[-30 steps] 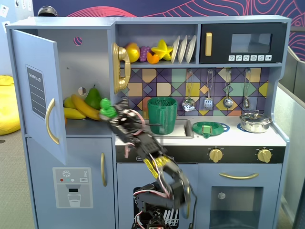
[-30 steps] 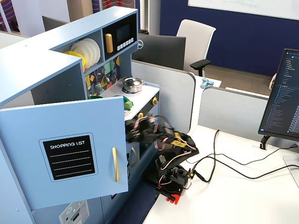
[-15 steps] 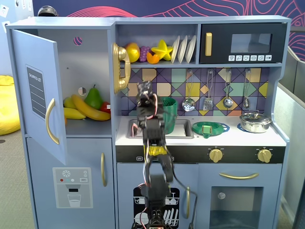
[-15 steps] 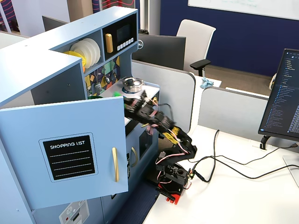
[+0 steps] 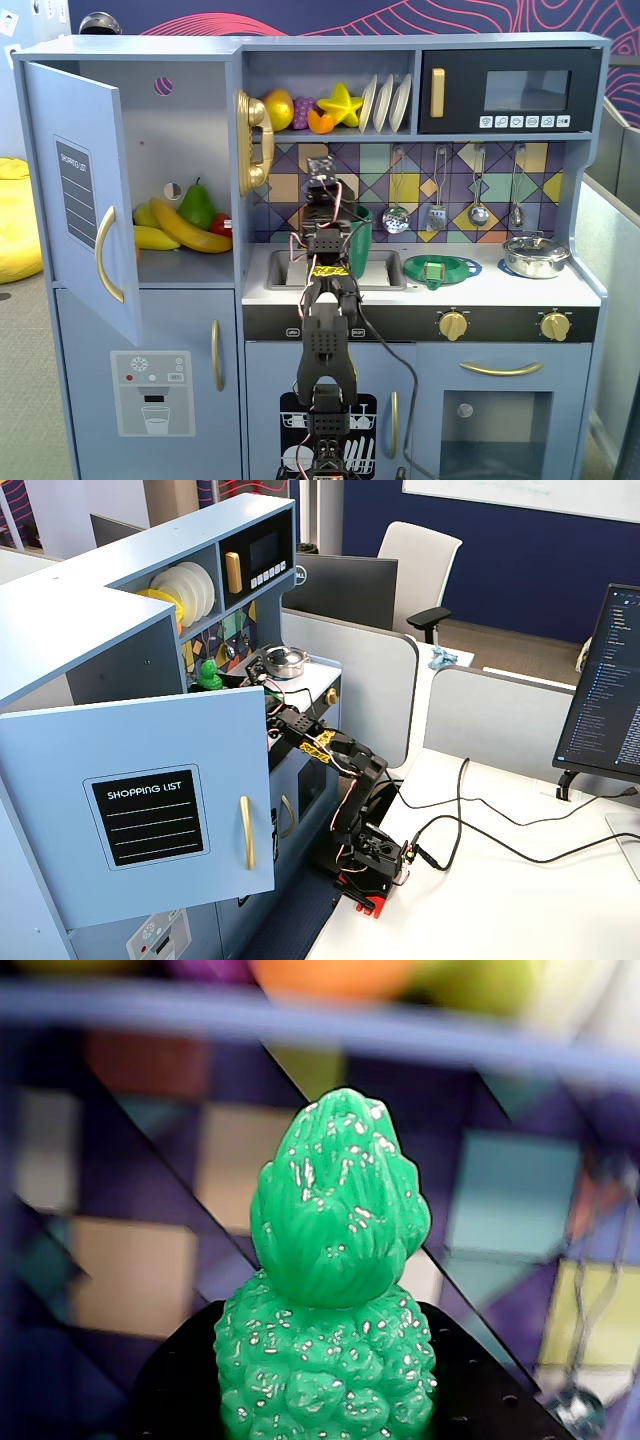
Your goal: Pick up the green pineapple from the left cabinet and place it in the green recipient
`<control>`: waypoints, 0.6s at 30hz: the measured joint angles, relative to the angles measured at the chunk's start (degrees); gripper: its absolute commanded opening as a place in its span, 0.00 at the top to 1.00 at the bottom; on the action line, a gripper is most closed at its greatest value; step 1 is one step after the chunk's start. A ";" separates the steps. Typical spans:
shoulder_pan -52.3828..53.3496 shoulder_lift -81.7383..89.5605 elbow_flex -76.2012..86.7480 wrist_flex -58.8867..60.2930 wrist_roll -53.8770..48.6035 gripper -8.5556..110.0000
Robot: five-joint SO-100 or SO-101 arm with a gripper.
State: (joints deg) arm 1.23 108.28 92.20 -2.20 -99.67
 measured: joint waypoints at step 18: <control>1.76 -6.42 -1.32 -4.75 4.39 0.74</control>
State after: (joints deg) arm 2.99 101.87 90.88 -6.94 -95.27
